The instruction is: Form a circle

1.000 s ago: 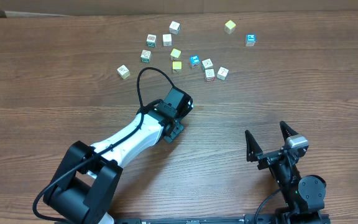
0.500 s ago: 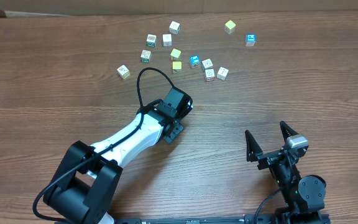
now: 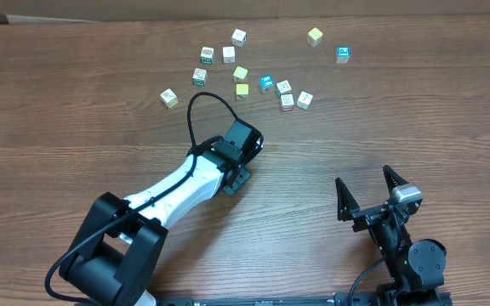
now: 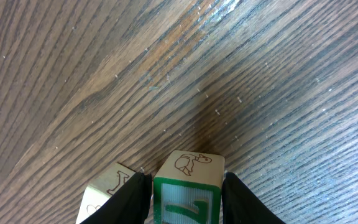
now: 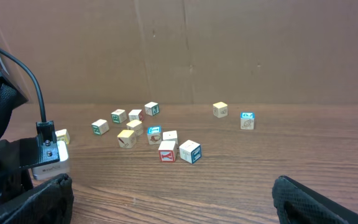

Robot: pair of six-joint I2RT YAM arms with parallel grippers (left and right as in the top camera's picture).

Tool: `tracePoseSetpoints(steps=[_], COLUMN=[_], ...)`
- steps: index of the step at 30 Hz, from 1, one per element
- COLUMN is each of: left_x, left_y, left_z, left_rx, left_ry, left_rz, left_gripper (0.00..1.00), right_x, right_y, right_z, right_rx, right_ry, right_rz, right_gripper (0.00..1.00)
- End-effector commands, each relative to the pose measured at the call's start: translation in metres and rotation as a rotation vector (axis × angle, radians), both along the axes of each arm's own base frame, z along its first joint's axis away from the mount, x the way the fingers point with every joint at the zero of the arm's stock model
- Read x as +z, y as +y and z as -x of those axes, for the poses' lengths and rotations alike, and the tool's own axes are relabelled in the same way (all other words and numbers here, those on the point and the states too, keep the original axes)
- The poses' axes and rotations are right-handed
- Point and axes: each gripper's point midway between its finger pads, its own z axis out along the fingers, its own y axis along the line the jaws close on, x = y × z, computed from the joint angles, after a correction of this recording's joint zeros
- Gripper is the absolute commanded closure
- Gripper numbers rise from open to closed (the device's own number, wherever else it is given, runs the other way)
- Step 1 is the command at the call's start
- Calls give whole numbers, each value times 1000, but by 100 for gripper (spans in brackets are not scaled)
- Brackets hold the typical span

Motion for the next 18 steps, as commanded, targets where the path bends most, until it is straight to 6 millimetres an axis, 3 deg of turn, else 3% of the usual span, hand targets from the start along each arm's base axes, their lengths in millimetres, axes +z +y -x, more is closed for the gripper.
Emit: tracePoseSetpoints(steps=[1, 8, 18], left_x=[-2, -2, -2], left_y=[6, 6, 5], left_z=[-1, -1, -2], left_rx=[-19, -33, -33], left_ry=[-1, -1, -8], left_rz=[-31, -35, -31], left_gripper=[65, 65, 49], right_x=[-2, -2, -2], right_y=[-1, -1, -1], right_z=[0, 0, 0], right_rx=[-7, -7, -7], right_ry=[-4, -4, -4], right_rz=[4, 4, 4], right_gripper=[0, 0, 0])
